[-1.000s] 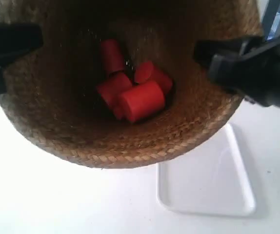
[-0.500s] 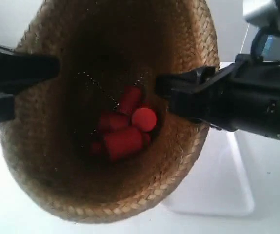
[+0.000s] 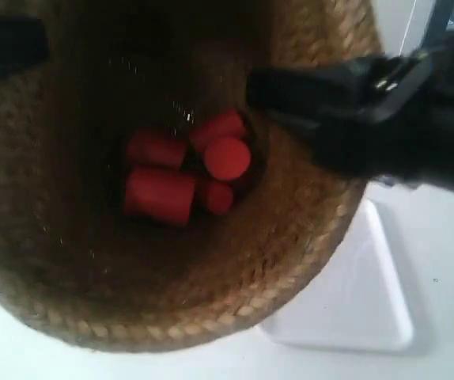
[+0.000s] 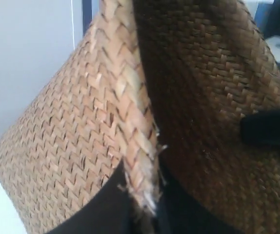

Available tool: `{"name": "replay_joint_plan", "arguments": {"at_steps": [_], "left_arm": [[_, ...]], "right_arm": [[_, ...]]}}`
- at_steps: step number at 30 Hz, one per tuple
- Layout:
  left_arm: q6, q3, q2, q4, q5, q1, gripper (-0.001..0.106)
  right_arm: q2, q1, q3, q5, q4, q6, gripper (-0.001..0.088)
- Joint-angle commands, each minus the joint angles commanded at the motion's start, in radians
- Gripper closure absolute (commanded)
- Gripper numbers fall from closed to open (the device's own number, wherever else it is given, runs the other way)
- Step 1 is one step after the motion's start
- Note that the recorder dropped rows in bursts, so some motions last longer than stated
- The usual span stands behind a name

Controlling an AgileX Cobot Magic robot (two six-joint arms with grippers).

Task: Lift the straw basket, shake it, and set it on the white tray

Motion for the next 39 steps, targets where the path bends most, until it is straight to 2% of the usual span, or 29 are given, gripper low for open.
{"name": "replay_joint_plan", "arguments": {"at_steps": [1,2,3,6,7,8,9,10,11,12,13,14,16,17,18,19,20,21,23,24,25,27,28,32,34,37,39], "left_arm": [[0.0,0.045,0.036,0.0,-0.072,0.0,0.105],[-0.009,0.07,0.061,-0.005,-0.102,0.0,0.105],[-0.027,0.073,0.073,-0.016,-0.09,0.0,0.105],[-0.03,-0.003,0.019,-0.011,0.105,0.0,0.105],[-0.03,-0.02,-0.003,-0.011,0.128,0.0,0.105],[-0.027,-0.024,-0.02,-0.008,0.121,0.0,0.105],[-0.013,-0.02,-0.024,-0.003,0.095,0.0,0.105],[0.014,0.032,0.009,0.003,-0.027,0.0,0.105],[0.011,0.061,0.038,0.0,-0.077,0.0,0.105],[0.011,0.094,0.088,0.0,-0.099,0.0,0.105],[0.011,0.079,0.082,0.0,-0.039,0.0,0.105],[0.011,0.013,0.032,0.0,0.101,0.0,0.105],[0.016,-0.055,-0.033,0.006,0.12,0.0,0.105],[0.02,-0.056,-0.038,0.016,0.097,0.0,0.105],[0.016,-0.029,-0.012,0.031,0.046,0.0,0.105],[0.018,0.001,0.032,0.035,0.01,0.0,0.105],[0.009,0.014,0.062,0.036,-0.009,0.0,0.105],[-0.009,-0.007,0.058,0.031,0.035,0.0,0.105],[-0.009,-0.077,-0.014,0.034,0.132,0.0,0.105],[-0.011,-0.091,-0.039,0.034,0.127,0.0,0.105],[-0.008,-0.08,-0.041,0.036,0.109,0.0,0.105],[-0.008,0.032,0.03,0.049,-0.028,0.0,0.105],[-0.008,0.049,0.051,0.049,-0.043,0.0,0.105],[-0.037,-0.027,0.011,0.044,0.094,0.0,0.105],[-0.039,-0.07,-0.029,0.03,0.11,0.0,0.105],[-0.033,-0.053,-0.04,0.025,0.061,0.0,0.105],[-0.028,0.025,0.019,0.045,-0.034,0.0,0.105]], "right_arm": [[0.043,-0.002,0.031,-0.105,0.004,-0.029,0.0868],[0.075,-0.007,0.038,-0.138,0.015,-0.029,0.0868],[0.089,-0.007,0.029,-0.1,0.043,-0.018,0.0868],[0.018,0.005,-0.057,0.237,0.025,-0.022,0.0868],[0.001,0.012,-0.072,0.311,0.027,-0.022,0.0868],[-0.009,0.015,-0.072,0.326,0.017,-0.03,0.0868],[-0.011,0.015,-0.054,0.3,-0.002,-0.03,0.0868],[0.035,0.013,0.023,0.141,-0.025,-0.03,0.0868],[0.072,0.013,0.054,0.07,-0.019,-0.03,0.0868],[0.128,0.013,0.071,0.06,0.013,-0.027,0.0868],[0.122,0.013,0.054,0.111,0.028,-0.02,0.0868],[0.072,0.017,-0.009,0.28,0.037,-0.02,0.0868],[-0.01,0.019,-0.062,0.349,0.044,-0.022,0.0868],[-0.023,0.019,-0.059,0.315,0.031,-0.029,0.0868],[-0.005,0.01,-0.015,0.155,-0.027,-0.038,0.0868],[0.042,-0.006,0.016,0.035,-0.031,-0.067,0.0868],[0.08,-0.02,0.015,0.013,-0.004,-0.049,0.0868],[0.071,-0.02,-0.013,0.095,0.059,-0.057,0.0868],[-0.006,-0.013,-0.088,0.329,0.061,-0.055,0.0868],[-0.035,-0.007,-0.094,0.338,0.061,-0.048,0.0868],[-0.039,-0.007,-0.071,0.278,0.034,-0.055,0.0868],[0.059,-0.021,0.012,0.066,0.004,-0.055,0.0868],[0.081,-0.028,0.015,0.057,0.007,-0.055,0.0868],[0.033,-0.03,-0.079,0.338,0.01,-0.028,0.0868],[-0.012,-0.03,-0.107,0.406,0.013,0.01,0.0868],[-0.029,-0.03,-0.083,0.308,-0.034,0.012,0.0868],[0.042,-0.033,-0.015,0.117,-0.047,0.001,0.0868]]}}
